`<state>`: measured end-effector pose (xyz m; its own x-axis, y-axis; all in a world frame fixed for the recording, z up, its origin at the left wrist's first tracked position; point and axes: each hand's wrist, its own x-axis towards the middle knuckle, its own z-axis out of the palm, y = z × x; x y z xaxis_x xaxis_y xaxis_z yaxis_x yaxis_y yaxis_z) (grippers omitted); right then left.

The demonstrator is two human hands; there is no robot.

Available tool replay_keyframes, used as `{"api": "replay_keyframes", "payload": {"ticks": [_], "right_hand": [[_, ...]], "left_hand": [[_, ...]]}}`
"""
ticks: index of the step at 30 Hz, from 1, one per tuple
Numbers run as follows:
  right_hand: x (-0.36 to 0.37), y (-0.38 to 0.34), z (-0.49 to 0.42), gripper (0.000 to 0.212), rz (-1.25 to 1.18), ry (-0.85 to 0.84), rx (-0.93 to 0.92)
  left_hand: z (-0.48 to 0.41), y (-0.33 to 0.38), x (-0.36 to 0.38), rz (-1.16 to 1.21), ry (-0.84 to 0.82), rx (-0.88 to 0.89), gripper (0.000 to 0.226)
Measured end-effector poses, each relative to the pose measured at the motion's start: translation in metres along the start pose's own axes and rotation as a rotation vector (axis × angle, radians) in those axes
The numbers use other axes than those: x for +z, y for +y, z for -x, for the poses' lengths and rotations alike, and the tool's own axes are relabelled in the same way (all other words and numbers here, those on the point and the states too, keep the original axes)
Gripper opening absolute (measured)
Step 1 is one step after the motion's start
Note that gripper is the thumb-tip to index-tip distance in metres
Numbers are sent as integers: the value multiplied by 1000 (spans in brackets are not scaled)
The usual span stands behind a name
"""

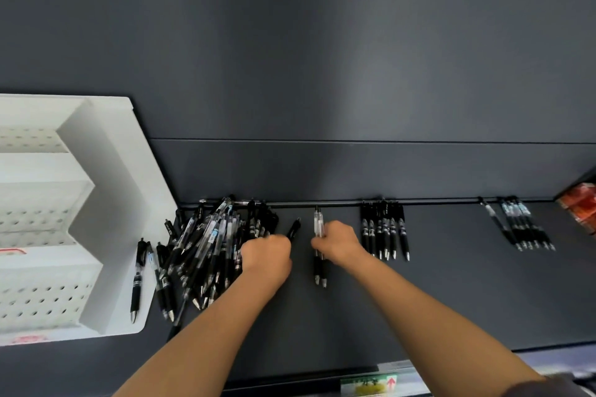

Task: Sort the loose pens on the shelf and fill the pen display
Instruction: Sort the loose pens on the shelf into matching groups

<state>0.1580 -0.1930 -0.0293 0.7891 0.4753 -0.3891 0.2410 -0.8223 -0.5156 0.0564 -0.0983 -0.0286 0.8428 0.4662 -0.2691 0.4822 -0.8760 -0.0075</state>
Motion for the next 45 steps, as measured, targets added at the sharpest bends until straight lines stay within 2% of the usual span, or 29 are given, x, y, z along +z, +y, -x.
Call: {"api": "replay_keyframes", "payload": {"ticks": [6, 16, 22, 28, 33, 40, 45], "right_hand": [[-24, 19, 3, 27, -27, 56, -41], [-100, 82, -10, 32, -13, 118, 7], [-130, 127, -24, 34, -26, 99, 21], [-138, 148, -36, 36, -21, 61, -14], [-144, 164, -42, 33, -47, 48, -21], [-172, 204, -43, 29, -19, 77, 38], [-202, 246, -42, 11, 130, 136, 144]], "left_hand": [[-14, 30, -18, 279, 50, 25, 23], [-55, 99, -3, 566, -84, -82, 22], [-65, 143, 0, 580, -52, -84, 29], [-63, 162, 1, 566, -52, -148, 22], [-58, 172, -6, 435, 29, -162, 33], [-59, 214, -20, 366, 158, -44, 25], [-67, 256, -20, 342, 143, 76, 23]]}}
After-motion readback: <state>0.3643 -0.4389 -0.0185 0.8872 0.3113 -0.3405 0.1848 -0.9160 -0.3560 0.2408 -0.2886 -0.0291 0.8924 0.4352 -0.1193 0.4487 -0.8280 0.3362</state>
